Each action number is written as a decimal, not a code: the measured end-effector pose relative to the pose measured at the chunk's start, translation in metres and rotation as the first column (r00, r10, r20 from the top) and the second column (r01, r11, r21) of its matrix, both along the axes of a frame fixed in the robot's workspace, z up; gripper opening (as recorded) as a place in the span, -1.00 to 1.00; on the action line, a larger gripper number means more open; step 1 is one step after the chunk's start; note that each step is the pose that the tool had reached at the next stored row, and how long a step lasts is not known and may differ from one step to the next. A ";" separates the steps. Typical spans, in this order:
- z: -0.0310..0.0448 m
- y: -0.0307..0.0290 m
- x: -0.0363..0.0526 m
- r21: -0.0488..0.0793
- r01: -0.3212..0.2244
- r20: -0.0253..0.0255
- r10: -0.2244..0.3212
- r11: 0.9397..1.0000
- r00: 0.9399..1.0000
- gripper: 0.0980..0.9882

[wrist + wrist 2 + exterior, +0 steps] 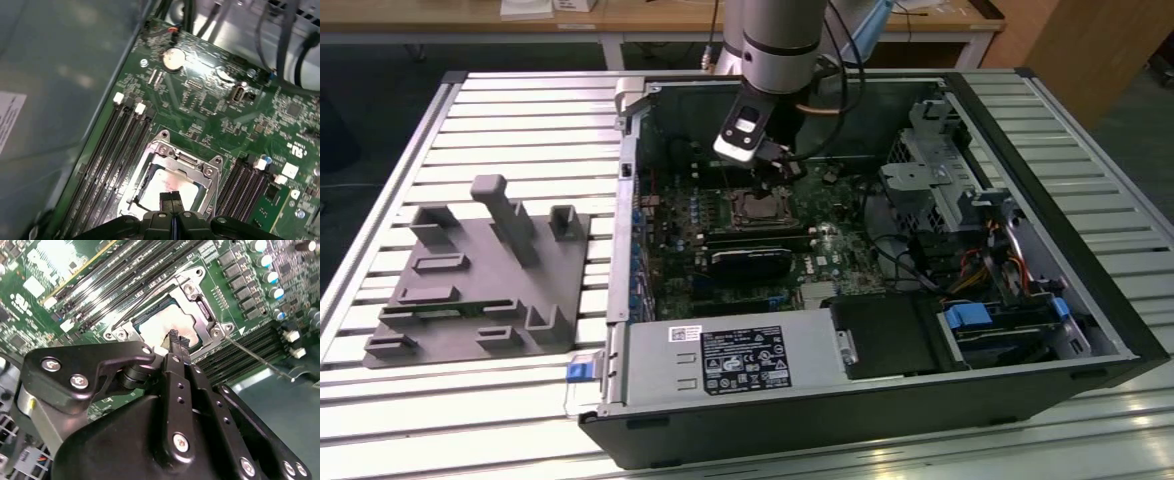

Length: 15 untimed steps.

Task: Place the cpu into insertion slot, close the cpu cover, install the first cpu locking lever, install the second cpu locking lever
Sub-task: 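Close the cpu cover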

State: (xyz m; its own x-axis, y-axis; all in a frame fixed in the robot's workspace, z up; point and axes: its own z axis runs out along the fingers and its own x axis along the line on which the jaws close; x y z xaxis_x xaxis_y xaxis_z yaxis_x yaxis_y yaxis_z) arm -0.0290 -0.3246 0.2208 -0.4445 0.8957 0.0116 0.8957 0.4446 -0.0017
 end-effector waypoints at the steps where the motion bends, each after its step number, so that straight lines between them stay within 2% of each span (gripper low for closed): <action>1: 0.0000 0.0000 0.0000 0.000 -0.017 0.000 0.017 1.000 1.000 -0.98; 4: 0.0000 0.0000 0.0000 0.000 -0.069 0.000 0.069 0.998 0.998 -0.98; 7: -0.0001 0.0000 0.0000 0.000 -0.121 0.000 0.121 0.993 0.993 -0.98; 12: -0.0001 0.0000 0.0000 0.000 -0.202 0.000 0.202 0.979 0.979 -0.98; 15: -0.0001 0.0000 0.0000 0.000 -0.256 0.000 0.256 0.967 0.967 -0.98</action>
State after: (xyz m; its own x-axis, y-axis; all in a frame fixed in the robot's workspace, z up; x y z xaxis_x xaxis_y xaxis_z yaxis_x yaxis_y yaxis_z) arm -0.0290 -0.3246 0.2206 -0.6588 0.7522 0.0116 0.7523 0.6589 -0.0016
